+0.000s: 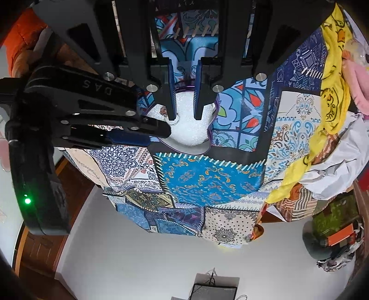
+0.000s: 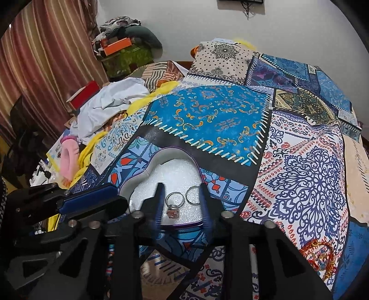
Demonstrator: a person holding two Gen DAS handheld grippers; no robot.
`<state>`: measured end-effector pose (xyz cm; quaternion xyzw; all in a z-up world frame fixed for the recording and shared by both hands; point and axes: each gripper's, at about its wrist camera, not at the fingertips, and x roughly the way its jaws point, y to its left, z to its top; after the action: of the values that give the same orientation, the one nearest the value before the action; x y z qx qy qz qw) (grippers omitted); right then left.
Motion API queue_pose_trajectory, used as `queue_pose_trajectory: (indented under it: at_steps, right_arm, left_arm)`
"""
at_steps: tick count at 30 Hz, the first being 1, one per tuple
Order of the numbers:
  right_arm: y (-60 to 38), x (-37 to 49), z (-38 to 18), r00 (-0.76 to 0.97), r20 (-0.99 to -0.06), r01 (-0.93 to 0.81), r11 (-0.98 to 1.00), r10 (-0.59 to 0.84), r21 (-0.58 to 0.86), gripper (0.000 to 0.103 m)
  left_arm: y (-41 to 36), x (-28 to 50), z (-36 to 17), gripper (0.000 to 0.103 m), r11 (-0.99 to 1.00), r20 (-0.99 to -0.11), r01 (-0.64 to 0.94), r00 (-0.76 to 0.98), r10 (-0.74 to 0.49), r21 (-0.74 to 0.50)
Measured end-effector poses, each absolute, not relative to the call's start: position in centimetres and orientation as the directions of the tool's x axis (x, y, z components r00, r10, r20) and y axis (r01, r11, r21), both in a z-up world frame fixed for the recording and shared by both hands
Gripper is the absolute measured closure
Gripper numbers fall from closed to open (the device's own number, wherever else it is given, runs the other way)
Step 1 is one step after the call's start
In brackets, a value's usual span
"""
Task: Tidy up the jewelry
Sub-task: 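Open both tools to drop the rings onto the foam in the tin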
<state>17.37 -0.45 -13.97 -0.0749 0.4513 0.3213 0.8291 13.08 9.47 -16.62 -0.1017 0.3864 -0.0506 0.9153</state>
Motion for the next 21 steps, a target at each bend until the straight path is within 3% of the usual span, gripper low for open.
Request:
queue_pose_trajectory:
  at_steps: [4,11,21]
  right_arm:
    - [-0.6,17.0,-13.1,0.402,-0.787,-0.603,0.782,0.467,0.156,0.07]
    - [-1.1,15.9,-11.2,0.442,-0.76,-0.608,0.782,0.476,0.136,0.07]
    - [-3.7,14.0,-8.0,0.527,-0.705,-0.586,0.803,0.475,0.103,0.07]
  left_arm:
    - [9.8,12.6,-16.1,0.089,0.976,-0.696,-0.006,0.701,-0.152,-0.218]
    - [9.7,11.6,-14.6,0.075,0.98,-0.678,-0.025,0.726,-0.118,-0.197]
    - [8.3,9.9,-11.4,0.067,0.985,-0.629,-0.02,0.772,-0.094,-0.172]
